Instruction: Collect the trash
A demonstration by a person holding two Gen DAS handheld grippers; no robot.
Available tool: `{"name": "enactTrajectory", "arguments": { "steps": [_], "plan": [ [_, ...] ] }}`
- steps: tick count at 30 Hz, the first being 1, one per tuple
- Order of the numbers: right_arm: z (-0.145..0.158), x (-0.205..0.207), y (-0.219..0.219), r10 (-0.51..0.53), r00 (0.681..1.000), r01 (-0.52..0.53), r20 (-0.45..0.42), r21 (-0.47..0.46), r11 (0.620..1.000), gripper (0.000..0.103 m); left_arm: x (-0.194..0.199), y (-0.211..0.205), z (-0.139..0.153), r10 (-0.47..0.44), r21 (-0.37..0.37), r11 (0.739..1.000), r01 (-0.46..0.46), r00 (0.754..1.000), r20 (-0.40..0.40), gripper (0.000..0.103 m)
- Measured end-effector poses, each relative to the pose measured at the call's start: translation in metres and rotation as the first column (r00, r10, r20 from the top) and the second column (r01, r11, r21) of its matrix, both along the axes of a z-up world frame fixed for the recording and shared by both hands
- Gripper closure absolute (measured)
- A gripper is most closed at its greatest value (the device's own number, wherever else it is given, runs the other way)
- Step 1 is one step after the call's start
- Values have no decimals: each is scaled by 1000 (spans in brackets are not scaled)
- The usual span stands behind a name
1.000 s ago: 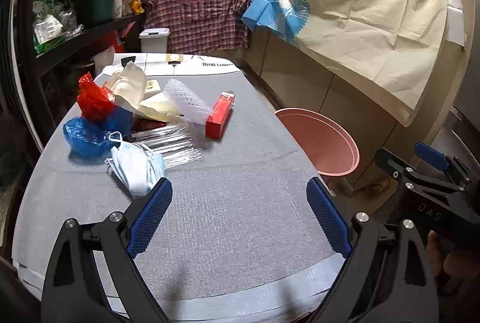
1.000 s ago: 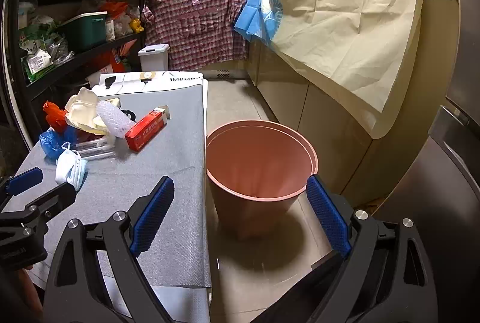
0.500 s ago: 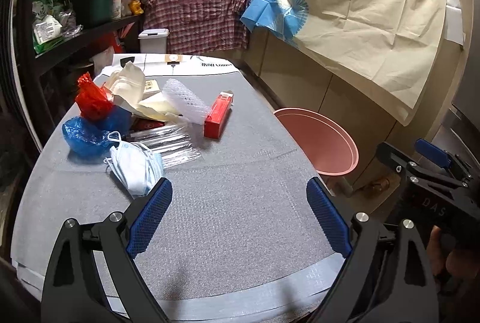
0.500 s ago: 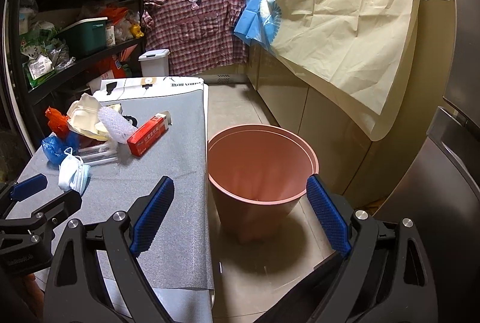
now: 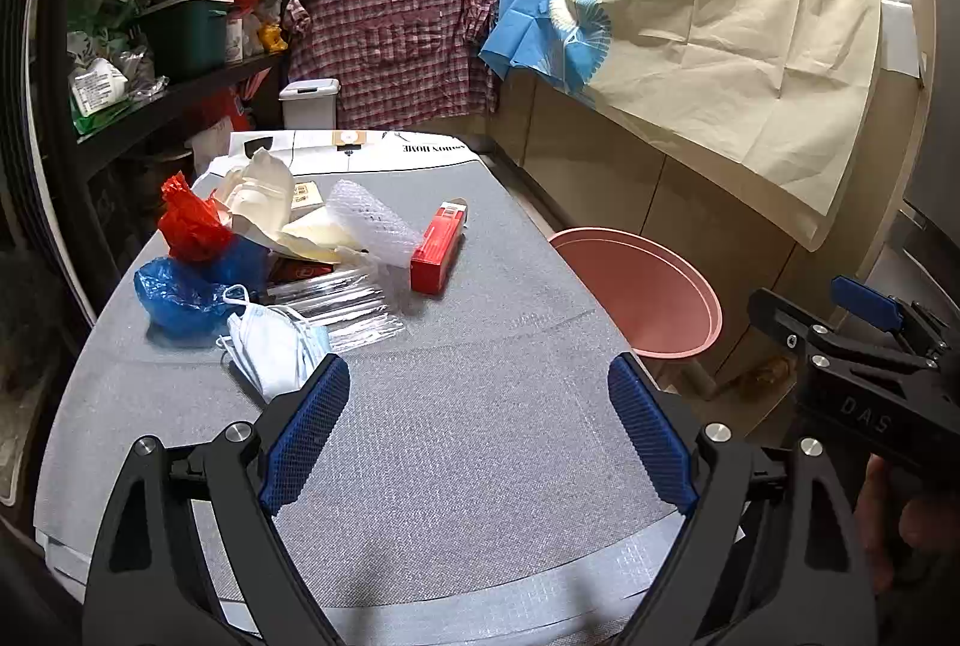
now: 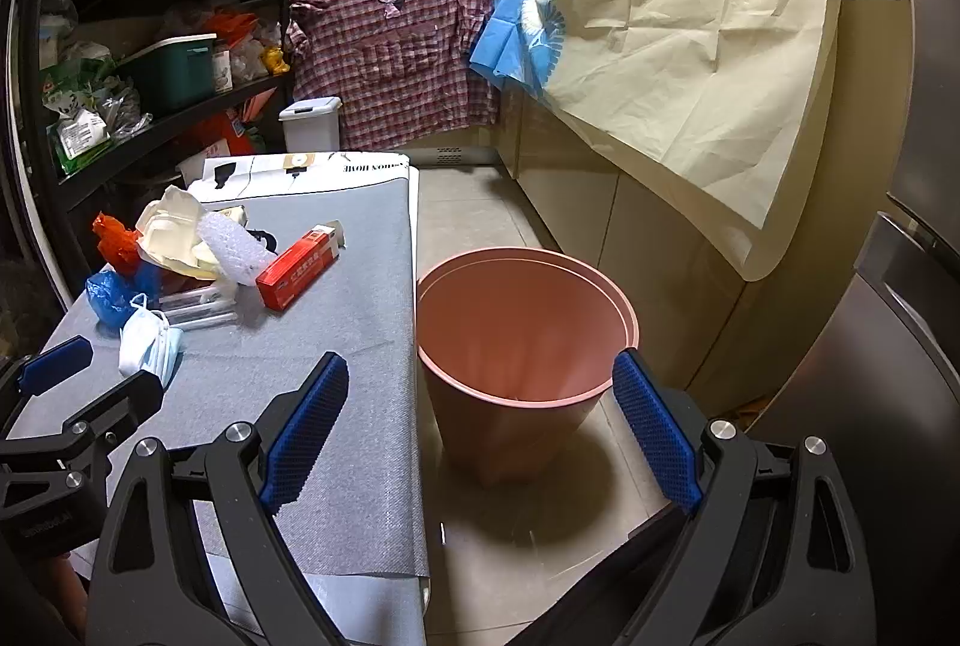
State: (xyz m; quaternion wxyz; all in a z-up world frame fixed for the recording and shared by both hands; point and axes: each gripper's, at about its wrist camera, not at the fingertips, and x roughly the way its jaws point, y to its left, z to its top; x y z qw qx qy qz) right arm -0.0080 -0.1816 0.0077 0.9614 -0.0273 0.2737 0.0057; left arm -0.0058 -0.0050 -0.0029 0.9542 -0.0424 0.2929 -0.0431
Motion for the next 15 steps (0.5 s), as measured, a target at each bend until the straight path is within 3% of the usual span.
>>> {"name": "enactTrajectory", "arguments": {
  "steps": [15],
  "plan": [
    [-2, 3, 2, 10, 1000, -10, -6, -3, 1000, 14, 2, 2, 0, 6, -14, 1000, -6, 1000, -15, 18]
  ]
}}
